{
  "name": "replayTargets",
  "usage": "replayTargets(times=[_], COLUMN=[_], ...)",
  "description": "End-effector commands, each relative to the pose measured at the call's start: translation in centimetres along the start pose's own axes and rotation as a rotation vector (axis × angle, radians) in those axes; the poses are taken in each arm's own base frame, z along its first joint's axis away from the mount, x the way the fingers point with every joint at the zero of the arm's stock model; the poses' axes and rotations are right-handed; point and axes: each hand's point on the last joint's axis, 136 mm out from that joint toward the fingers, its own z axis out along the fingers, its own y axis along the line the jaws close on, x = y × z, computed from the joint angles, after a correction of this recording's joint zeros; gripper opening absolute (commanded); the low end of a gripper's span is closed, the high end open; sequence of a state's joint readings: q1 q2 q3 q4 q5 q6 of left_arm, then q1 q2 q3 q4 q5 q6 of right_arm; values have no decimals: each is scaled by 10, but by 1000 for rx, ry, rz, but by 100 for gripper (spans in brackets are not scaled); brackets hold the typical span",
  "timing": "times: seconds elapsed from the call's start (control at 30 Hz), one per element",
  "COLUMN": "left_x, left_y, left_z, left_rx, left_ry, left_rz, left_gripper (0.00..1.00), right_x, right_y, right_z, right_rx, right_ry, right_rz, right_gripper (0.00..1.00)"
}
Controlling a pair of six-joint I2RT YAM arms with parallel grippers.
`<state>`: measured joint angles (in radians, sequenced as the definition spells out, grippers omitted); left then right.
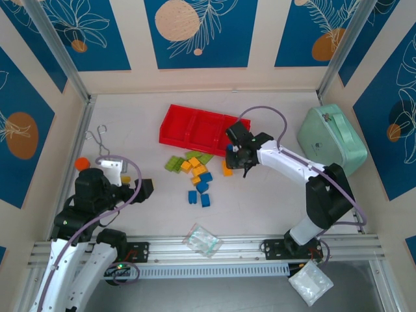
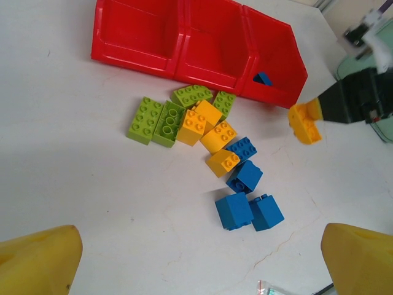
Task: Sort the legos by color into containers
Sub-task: Pick up the lego from the center of the table.
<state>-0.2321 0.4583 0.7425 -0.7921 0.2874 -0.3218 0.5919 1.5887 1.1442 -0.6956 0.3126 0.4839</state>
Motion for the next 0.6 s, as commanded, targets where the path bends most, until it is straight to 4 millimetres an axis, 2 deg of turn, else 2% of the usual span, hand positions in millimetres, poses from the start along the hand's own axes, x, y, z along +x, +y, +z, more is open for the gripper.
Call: replayTargets(times=[0.0, 0.27, 0.57], left_x=[-4, -4, -3], left_y=[-3, -5, -2], left_z=[-2, -2, -2], left_rx=[18, 25, 13], left_ry=[-32, -36, -33], left_rz=[17, 20, 16], left_gripper=[99, 99, 99], right_x=[10, 19, 23], right_y=[-5, -7, -12], right_z=[17, 40, 45], right_rx=[28, 68, 90], right_ry=[32, 78, 86], right_rz=[25, 22, 5], right_gripper=[27, 28, 43])
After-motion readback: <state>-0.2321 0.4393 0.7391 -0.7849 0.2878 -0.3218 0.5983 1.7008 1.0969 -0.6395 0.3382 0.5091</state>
